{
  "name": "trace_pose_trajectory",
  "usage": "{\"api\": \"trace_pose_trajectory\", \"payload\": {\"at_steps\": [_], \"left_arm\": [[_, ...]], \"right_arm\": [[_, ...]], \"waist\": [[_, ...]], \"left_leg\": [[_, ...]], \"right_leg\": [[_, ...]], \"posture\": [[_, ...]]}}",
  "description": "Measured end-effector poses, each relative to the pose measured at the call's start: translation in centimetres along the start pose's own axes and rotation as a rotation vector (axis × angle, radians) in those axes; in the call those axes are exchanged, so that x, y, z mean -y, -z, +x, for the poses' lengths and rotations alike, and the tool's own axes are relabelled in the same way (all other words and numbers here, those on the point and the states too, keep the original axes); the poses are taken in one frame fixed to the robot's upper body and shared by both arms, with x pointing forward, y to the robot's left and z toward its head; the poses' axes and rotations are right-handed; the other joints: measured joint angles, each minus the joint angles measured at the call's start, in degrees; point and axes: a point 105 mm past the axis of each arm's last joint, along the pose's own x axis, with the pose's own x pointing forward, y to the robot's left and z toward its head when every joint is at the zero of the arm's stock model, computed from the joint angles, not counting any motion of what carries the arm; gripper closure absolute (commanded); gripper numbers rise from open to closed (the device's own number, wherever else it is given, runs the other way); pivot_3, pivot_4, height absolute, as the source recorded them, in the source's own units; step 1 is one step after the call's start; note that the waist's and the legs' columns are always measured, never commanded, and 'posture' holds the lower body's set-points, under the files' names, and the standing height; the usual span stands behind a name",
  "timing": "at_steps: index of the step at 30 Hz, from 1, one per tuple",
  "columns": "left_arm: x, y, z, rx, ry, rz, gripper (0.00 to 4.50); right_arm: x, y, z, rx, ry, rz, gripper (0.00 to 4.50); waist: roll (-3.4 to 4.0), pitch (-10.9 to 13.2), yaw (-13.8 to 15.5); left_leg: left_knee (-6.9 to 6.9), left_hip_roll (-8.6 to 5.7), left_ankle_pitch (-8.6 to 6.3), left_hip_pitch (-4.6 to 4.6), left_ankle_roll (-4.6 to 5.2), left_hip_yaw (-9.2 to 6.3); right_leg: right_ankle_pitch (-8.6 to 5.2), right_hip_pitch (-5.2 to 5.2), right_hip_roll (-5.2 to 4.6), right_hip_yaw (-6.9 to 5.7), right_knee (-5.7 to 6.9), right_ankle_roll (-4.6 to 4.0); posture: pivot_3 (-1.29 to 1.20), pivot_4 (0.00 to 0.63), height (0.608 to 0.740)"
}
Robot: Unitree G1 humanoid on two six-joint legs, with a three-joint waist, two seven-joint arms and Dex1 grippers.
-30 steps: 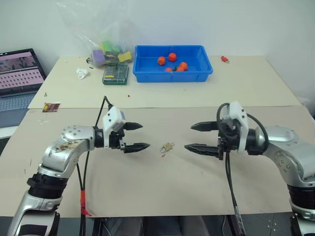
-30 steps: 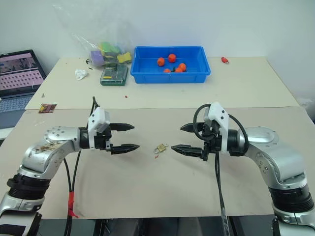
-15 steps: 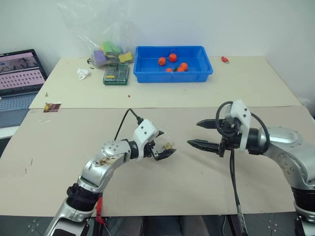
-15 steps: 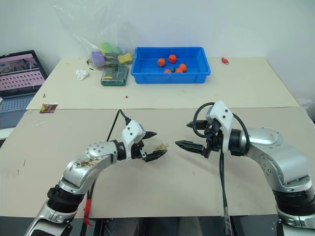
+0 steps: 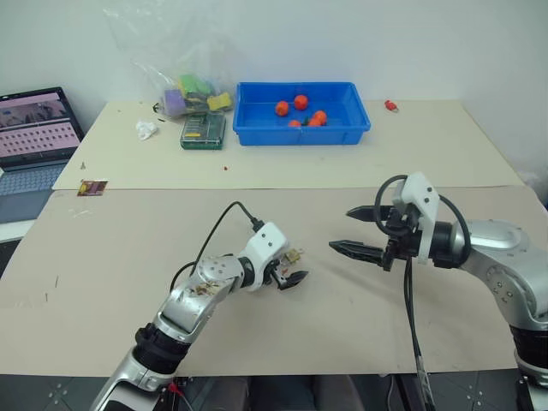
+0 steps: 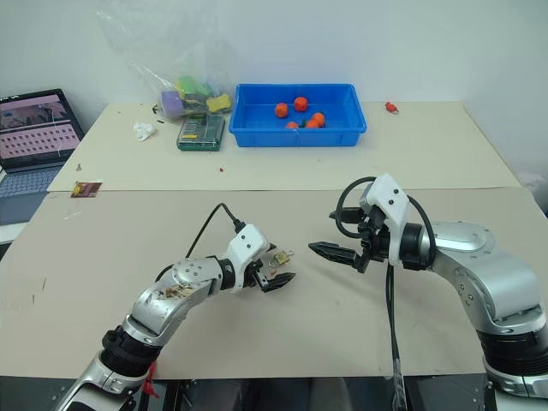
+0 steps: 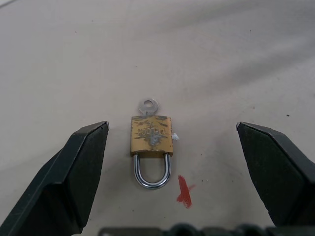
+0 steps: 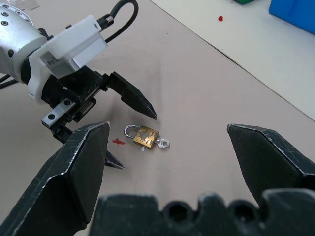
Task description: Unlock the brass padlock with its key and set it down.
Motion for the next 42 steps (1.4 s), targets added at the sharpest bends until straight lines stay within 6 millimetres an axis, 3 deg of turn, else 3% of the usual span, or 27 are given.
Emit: {"api": "trace_pose_trajectory", "payload": {"at_steps": [7, 10, 15, 18, 25, 28, 30, 32, 35, 37, 42], "left_arm": [[-0.3, 0.3, 0.7, -0.015, -0.009, 0.009, 0.08], [-0.3, 0.3, 0.9, -0.011, -0.005, 0.010, 0.74], [-1.0, 0.3, 0.9, -0.027, -0.029, 0.039, 2.77], [-1.2, 0.3, 0.8, -0.028, -0.033, 0.051, 3.69], [-1.6, 0.5, 0.6, -0.014, -0.017, 0.098, 3.70], [-4.0, 0.6, -0.7, 0.017, -0.104, 0.315, 3.70], [-6.0, 0.3, -2.5, 0.036, -0.187, 0.546, 3.70], [-6.8, 0.1, -4.3, 0.082, -0.236, 0.630, 3.70], [-5.7, 1.8, -6.4, 0.112, -0.214, 0.724, 3.70], [-4.7, 2.1, -7.0, 0.127, -0.195, 0.836, 3.70], [-3.1, -0.1, -9.3, 0.266, -0.233, 1.216, 3.70]], "right_arm": [[0.2, 0.1, -0.2, -0.006, 0.015, -0.013, 0.00], [0.3, 0.0, -0.2, -0.006, 0.021, -0.017, 0.00], [0.6, -0.2, -0.5, 0.005, 0.040, -0.038, 0.00], [0.7, -0.1, -0.6, 0.000, 0.046, -0.039, 0.00], [0.9, 0.2, -0.6, -0.003, 0.051, -0.029, 0.00], [0.9, 0.3, -0.6, -0.002, 0.045, -0.020, 0.00], [0.9, 0.5, -0.6, -0.006, 0.032, 0.002, 0.00], [0.6, 0.6, -0.3, 0.018, 0.000, 0.055, 0.00], [-0.8, 0.2, 0.7, 0.177, -0.115, 0.274, 0.00], [-1.3, 0.4, 0.9, 0.189, -0.151, 0.333, 0.00], [-2.2, 1.4, 2.0, 0.155, -0.183, 0.373, 0.00]], "waist": [[0.00, 0.0, 0.2], [0.00, 0.0, 0.3], [0.00, 0.0, 0.5], [0.00, 0.0, 0.5], [0.00, 0.0, 0.4], [0.00, 0.0, 0.2], [0.00, 0.0, 0.2], [0.02, 0.0, 0.2], [0.03, 0.0, 0.1], [0.02, 0.0, 0.7], [0.03, 0.0, 1.4]], "left_leg": [[0.00, 0.00, -0.02, 0.16, 0.03, -0.03], [0.00, 0.00, -0.02, 0.20, 0.03, -0.03], [0.00, 0.00, -0.02, 0.21, 0.04, -0.03], [-0.01, 0.00, -0.02, 0.21, 0.04, -0.03], [-0.02, 0.01, -0.02, 0.23, 0.04, -0.03], [-0.06, 0.05, -0.01, 0.22, 0.01, -0.01], [-0.09, 0.05, -0.01, 0.22, 0.00, -0.01], [-0.11, 0.06, -0.04, 0.23, 0.05, -0.03], [-0.13, 0.05, -0.13, 0.18, 0.09, -0.05], [-0.08, 0.03, -0.15, 0.02, 0.11, -0.10], [-0.10, 0.04, -0.16, 0.06, 0.10, -0.06]], "right_leg": [[-0.02, 0.17, 0.00, -0.01, -0.01, 0.03], [-0.03, 0.21, 0.00, -0.01, -0.01, 0.05], [-0.04, 0.21, 0.00, -0.01, -0.01, 0.06], [-0.04, 0.21, 0.00, -0.01, -0.02, 0.06], [-0.04, 0.21, 0.00, 0.00, -0.01, 0.06], [-0.03, 0.16, 0.00, 0.00, -0.03, 0.04], [-0.02, 0.16, 0.00, 0.01, -0.06, 0.03], [-0.02, 0.15, 0.00, 0.04, -0.09, 0.03], [-0.02, 0.08, -0.01, 0.05, -0.11, 0.02], [-0.02, 0.00, -0.02, 0.00, -0.11, 0.02], [-0.02, 0.05, -0.03, -0.03, -0.13, 0.02]], "posture": [[0.00, 0.150, 0.740], [0.00, 0.150, 0.740], [0.00, 0.150, 0.740], [0.00, 0.150, 0.740], [0.00, 0.150, 0.740], [0.00, 0.150, 0.740], [0.00, 0.150, 0.740], [0.00, 0.150, 0.740], [0.00, 0.150, 0.740], [0.00, 0.150, 0.740], [0.00, 0.150, 0.740]]}}
